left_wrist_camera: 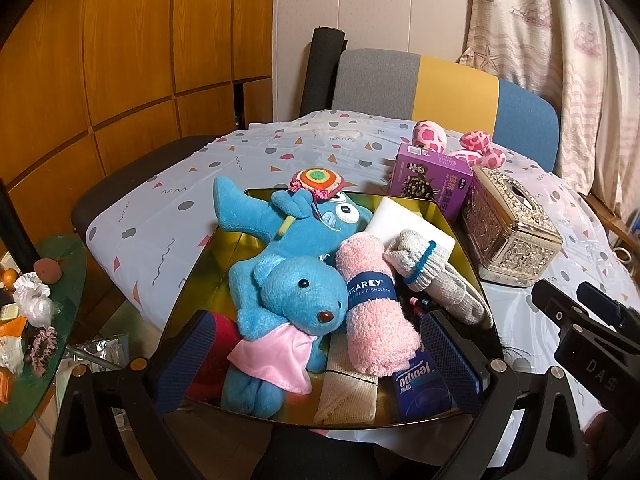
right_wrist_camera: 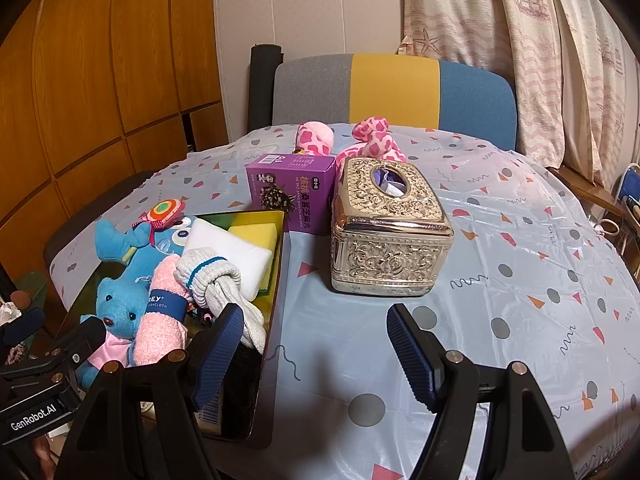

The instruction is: Organize soft objects

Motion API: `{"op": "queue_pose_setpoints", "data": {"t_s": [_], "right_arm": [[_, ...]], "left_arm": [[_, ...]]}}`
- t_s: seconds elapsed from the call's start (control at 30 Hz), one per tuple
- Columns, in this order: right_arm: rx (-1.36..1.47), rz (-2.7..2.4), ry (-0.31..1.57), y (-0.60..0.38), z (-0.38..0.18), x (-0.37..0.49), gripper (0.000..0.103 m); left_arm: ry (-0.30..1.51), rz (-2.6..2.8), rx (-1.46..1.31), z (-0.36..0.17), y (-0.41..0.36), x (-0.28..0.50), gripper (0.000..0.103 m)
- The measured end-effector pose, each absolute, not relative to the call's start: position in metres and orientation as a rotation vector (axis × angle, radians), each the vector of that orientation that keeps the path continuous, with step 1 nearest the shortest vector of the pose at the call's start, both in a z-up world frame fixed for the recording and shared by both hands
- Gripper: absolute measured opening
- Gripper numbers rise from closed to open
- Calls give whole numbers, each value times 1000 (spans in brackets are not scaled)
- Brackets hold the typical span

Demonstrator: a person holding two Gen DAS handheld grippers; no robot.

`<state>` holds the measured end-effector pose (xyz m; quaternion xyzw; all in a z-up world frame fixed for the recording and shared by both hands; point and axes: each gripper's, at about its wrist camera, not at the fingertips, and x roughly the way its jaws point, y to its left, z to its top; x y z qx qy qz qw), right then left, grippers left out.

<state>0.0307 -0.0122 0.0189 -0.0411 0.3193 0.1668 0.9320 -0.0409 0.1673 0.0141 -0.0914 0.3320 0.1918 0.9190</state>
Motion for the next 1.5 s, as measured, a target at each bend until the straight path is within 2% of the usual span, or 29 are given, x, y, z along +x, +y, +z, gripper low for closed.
{"op": "queue_pose_setpoints", "data": {"t_s": [1.1,1.5], "right_arm": [[-89,339,663,-13,17,31,75],[-60,298,699,-26,9,38,75]], "left_arm": [[664,361,-220,19,169,-42,103],[639,366,-179,23,163,-40,94]]}}
